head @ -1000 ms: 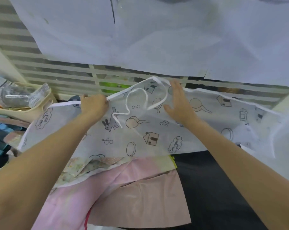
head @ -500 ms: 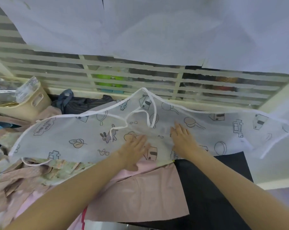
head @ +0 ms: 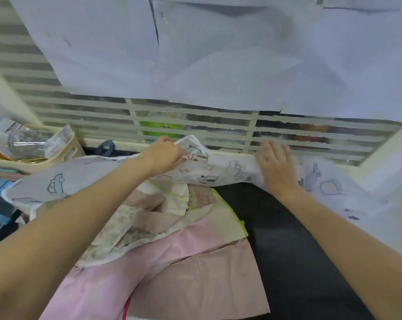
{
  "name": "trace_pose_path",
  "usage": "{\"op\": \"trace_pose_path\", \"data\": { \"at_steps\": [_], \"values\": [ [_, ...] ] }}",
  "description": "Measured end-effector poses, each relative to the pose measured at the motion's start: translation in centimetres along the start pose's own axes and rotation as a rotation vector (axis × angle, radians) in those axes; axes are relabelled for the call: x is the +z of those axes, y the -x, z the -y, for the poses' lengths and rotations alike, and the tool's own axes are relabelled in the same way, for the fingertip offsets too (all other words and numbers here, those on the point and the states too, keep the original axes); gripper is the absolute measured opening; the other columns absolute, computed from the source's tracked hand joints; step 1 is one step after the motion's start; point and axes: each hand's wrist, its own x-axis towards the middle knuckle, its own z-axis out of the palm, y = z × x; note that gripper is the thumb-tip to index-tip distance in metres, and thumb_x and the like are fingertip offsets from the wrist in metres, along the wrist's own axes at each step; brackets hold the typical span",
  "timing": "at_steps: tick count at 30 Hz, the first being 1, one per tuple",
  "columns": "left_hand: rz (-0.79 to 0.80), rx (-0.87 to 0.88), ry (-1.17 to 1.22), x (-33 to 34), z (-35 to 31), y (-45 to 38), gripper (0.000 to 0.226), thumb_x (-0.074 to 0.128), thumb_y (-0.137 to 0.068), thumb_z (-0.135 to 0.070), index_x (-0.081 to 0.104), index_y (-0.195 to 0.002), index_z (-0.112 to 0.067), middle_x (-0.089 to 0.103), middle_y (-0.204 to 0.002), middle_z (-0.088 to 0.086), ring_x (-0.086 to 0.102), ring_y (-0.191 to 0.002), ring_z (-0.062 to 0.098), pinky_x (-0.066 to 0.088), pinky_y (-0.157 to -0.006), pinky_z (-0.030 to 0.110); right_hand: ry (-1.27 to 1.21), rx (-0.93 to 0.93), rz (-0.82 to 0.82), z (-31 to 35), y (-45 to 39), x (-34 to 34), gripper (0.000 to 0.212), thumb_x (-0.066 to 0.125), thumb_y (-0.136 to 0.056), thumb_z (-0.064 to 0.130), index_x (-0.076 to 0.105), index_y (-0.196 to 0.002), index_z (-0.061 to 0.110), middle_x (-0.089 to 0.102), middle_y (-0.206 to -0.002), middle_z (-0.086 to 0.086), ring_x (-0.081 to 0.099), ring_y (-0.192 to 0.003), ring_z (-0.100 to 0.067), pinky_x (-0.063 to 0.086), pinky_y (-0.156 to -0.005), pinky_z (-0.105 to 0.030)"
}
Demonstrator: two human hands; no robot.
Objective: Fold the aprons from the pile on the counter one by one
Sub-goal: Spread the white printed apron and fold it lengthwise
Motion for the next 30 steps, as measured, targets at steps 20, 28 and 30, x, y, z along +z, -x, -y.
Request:
{"op": "trace_pose_path", "data": {
  "at_steps": [20, 28, 30],
  "values": [
    [0.513, 0.056, 0.379, 2.6, -9.6, 1.3, 0.061, 0.051, -0.089, -0.053, 0.042, -0.138, -0.018, 0.045, -0.139, 0.001, 0.045, -0.126, 0.023, 0.035, -0.104, 0.032, -0.09, -0.039, 0.479, -3.0, 7.5, -0.4, 0.038, 0.034, -0.101, 0.032, 0.044, -0.136, 0.021, 0.045, -0.14, -0.001, 0.039, -0.129, -0.024, 0.031, -0.106, -0.04],
    [0.263, 0.111, -0.02, 2.4, -22.2, -3.8, 0.087, 0.056, -0.089, -0.044, 0.006, -0.148, -0.003, 0.006, -0.155, 0.022, 0.022, -0.137, 0.04, 0.022, -0.111, 0.05, -0.274, 0.296, 0.663, -9.3, 8.8, 1.7, 0.061, 0.047, -0.093, 0.048, 0.032, -0.142, 0.015, 0.028, -0.148, -0.012, 0.031, -0.132, -0.036, 0.029, -0.105, -0.047],
    [0.28, 0.052, -0.158, 2.5, -23.5, -5.4, 0.072, 0.054, -0.093, -0.029, 0.016, -0.146, 0.001, 0.016, -0.152, 0.024, 0.03, -0.133, 0.039, 0.028, -0.107, 0.046, -0.307, 0.47, 0.752, -11.6, 9.4, 3.7, 0.071, 0.053, -0.091, 0.046, 0.02, -0.146, 0.015, 0.024, -0.149, -0.015, 0.032, -0.131, -0.038, 0.031, -0.104, -0.046]
  ]
}}
